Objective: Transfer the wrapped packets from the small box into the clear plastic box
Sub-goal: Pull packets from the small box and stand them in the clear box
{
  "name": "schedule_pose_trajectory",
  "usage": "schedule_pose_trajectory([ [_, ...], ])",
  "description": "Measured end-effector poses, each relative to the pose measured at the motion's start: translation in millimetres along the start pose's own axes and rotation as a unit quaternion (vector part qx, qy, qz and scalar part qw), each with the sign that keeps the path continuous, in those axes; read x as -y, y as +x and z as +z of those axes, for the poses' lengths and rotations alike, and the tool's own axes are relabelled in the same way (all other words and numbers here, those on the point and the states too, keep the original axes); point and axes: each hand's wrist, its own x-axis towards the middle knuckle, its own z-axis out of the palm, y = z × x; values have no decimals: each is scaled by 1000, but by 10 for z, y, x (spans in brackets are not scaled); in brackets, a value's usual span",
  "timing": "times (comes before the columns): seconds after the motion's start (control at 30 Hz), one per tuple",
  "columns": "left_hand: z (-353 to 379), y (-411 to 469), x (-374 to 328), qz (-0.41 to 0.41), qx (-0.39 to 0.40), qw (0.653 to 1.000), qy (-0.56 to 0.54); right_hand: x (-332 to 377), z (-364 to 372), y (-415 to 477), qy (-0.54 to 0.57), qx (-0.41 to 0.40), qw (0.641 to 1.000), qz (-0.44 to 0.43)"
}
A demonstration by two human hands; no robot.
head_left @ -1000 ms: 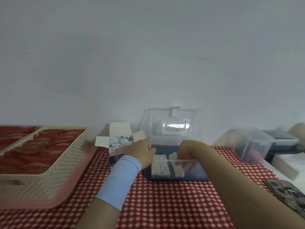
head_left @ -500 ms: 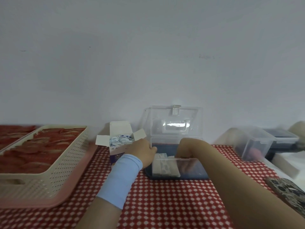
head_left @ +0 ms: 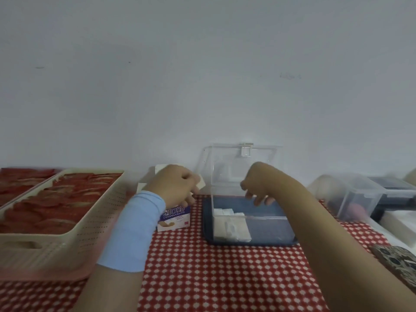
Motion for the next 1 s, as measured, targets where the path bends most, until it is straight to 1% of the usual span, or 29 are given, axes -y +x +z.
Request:
schedule_pose_trajectory([
  [0.07, -228, -1, 107, 30, -56, 998, 21, 193, 24, -40, 7, -61, 996, -70],
  [0.1, -320, 13, 204, 33, -83, 995, 42, 304, 58, -83, 24, -80, 990, -114],
  [0.17, -444, 36, 395, 20, -113, 990, 79, 530, 179, -207, 64, -90, 973, -203],
  [0.23, -486, 19, 526, -11, -92, 990, 105, 704, 336, -275, 60, -90, 960, -258],
  [0.27, -491, 22, 573, -19, -75, 989, 125, 768, 423, -261, 46, -95, 958, -268],
  [0.37, -448, -3, 578, -1, -26, 974, 226, 872, 648, -143, -13, -103, 957, -270],
  [0.43, -398, 0, 584, 14, -29, 964, 262, 919, 768, -55, -64, -111, 954, -273],
  [0.5, -377, 16, 599, 31, -36, 970, 240, 937, 854, 37, -103, -134, 947, -273],
  [0.6, -408, 44, 671, 38, -26, 985, 166, 1002, 941, 144, -103, -161, 941, -278],
  [0.67, -431, 52, 715, 40, -23, 991, 125, 1055, 975, 183, -116, -164, 937, -285],
  [0.83, -439, 92, 772, 44, -21, 995, 84, 1137, 981, 214, -197, -195, 918, -285],
  [0.9, -431, 104, 761, 39, -25, 997, 63, 1128, 988, 228, -194, -203, 918, -278],
  [1.0, -423, 100, 714, 29, -55, 997, 54, 1105, 979, 237, -180, -197, 926, -267],
])
